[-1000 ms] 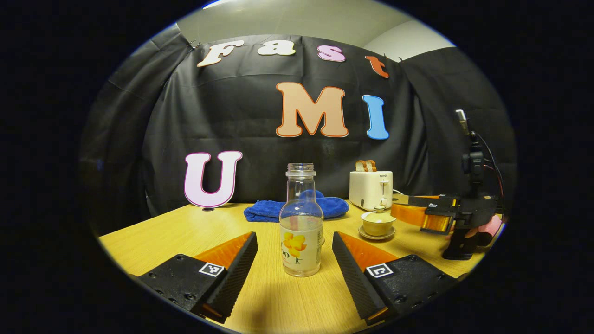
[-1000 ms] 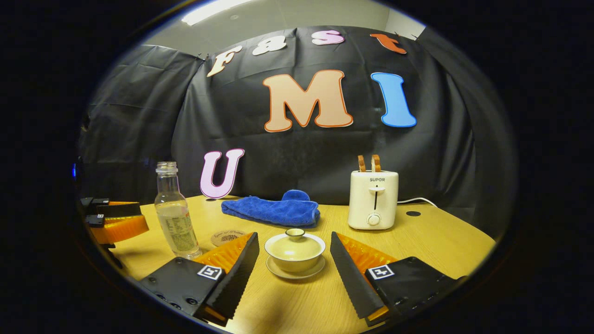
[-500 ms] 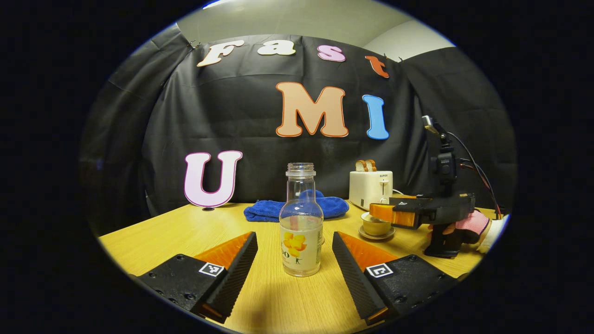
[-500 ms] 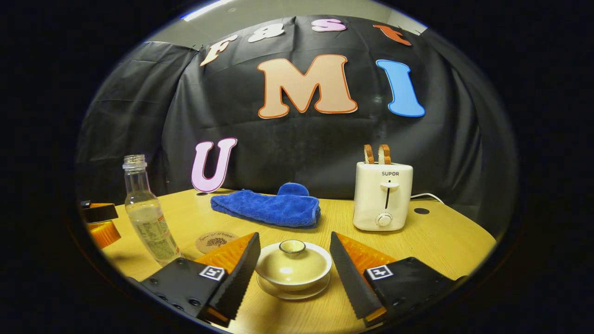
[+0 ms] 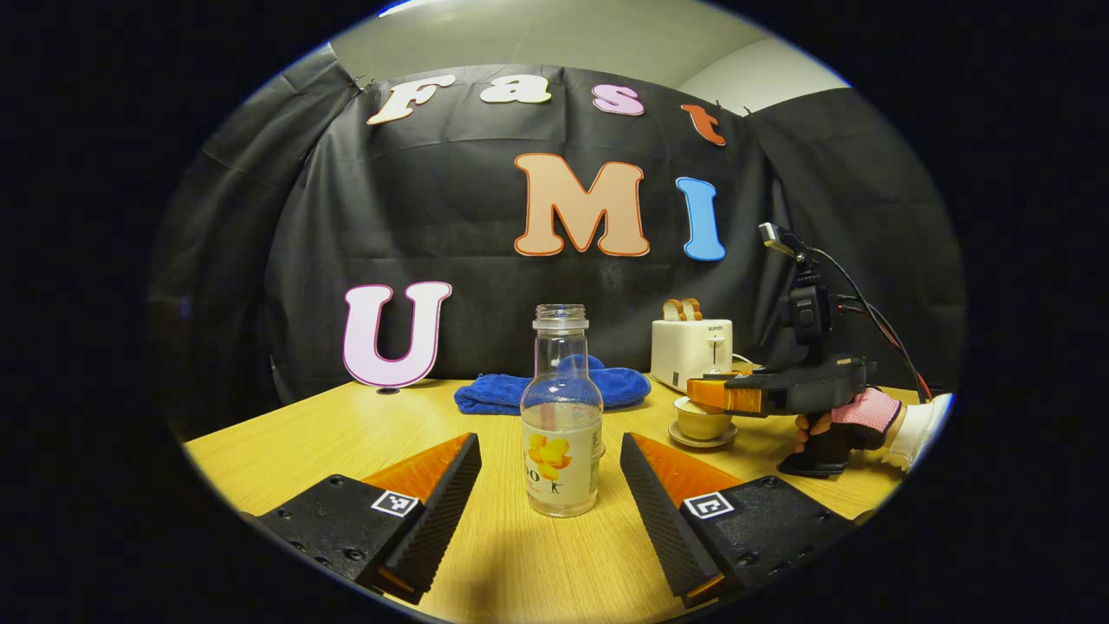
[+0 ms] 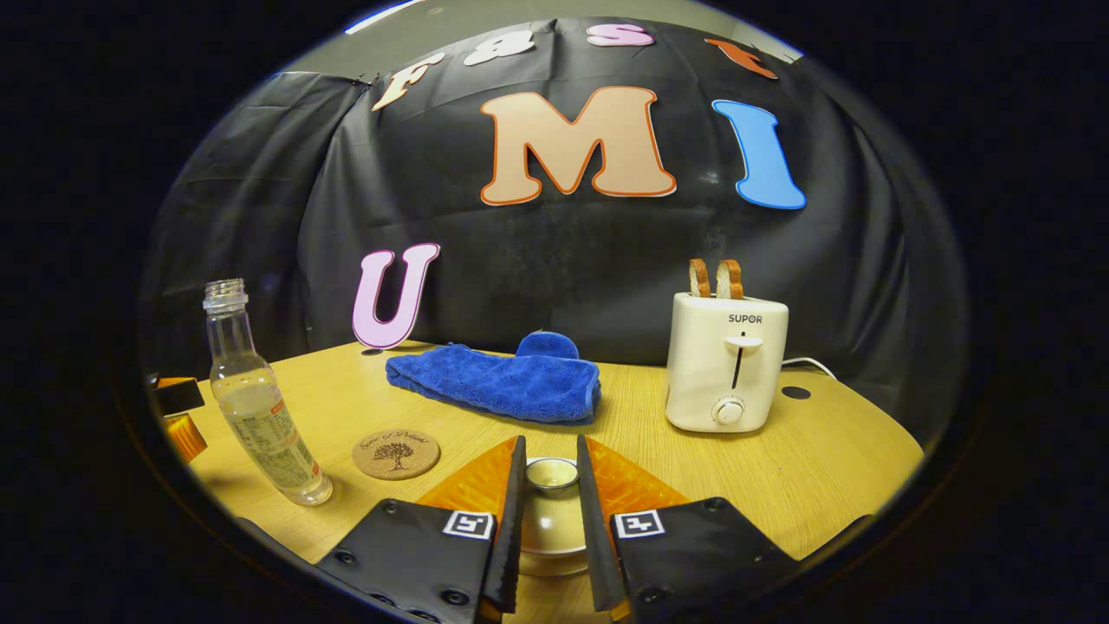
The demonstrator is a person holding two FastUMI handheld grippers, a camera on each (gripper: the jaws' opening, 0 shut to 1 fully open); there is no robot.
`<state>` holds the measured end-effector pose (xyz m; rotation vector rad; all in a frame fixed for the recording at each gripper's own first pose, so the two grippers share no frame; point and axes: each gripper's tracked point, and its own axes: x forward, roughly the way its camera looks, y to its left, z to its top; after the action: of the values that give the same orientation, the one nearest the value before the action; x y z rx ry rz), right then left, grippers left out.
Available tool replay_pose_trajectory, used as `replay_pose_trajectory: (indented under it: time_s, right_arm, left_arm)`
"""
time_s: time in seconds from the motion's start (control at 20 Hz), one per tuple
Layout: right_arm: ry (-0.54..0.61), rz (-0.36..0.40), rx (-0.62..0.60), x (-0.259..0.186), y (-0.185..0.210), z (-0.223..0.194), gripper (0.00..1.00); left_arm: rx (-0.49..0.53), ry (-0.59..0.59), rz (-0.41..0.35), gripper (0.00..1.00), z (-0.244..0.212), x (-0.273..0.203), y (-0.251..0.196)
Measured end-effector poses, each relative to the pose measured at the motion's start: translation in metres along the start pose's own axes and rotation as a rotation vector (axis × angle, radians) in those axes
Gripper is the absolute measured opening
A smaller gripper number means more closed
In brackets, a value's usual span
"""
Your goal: Open the teacup lid with one hand, grasp the water bottle and pour water into the teacup with the other hand; after pouring, place the water bottle on the coaster and then close the teacup lid.
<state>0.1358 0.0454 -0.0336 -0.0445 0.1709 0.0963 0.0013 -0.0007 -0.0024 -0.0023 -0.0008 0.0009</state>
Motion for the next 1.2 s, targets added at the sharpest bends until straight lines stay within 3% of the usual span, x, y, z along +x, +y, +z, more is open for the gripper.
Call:
replay_pose_trajectory:
  time_s: [0.2,0.45,0.7,1.2]
  right_arm:
    - [-0.009,0.012,-0.021,-0.002,0.002,0.001,0.31]
    - [-0.104,0.014,-0.046,-0.015,0.005,0.016,0.31]
    - [-0.130,0.013,0.000,-0.033,0.001,0.017,0.31]
    - [-0.167,-0.073,0.043,-0.090,-0.024,0.015,0.31]
  left_arm:
    - [0.000,0.000,-0.004,0.95,0.000,0.000,-0.001]
    - [0.001,-0.001,-0.017,0.95,0.000,0.001,-0.003]
    - [0.001,0.003,-0.022,0.94,-0.001,0.012,-0.002]
    - [0.002,0.006,-0.019,0.92,-0.003,0.040,0.000]
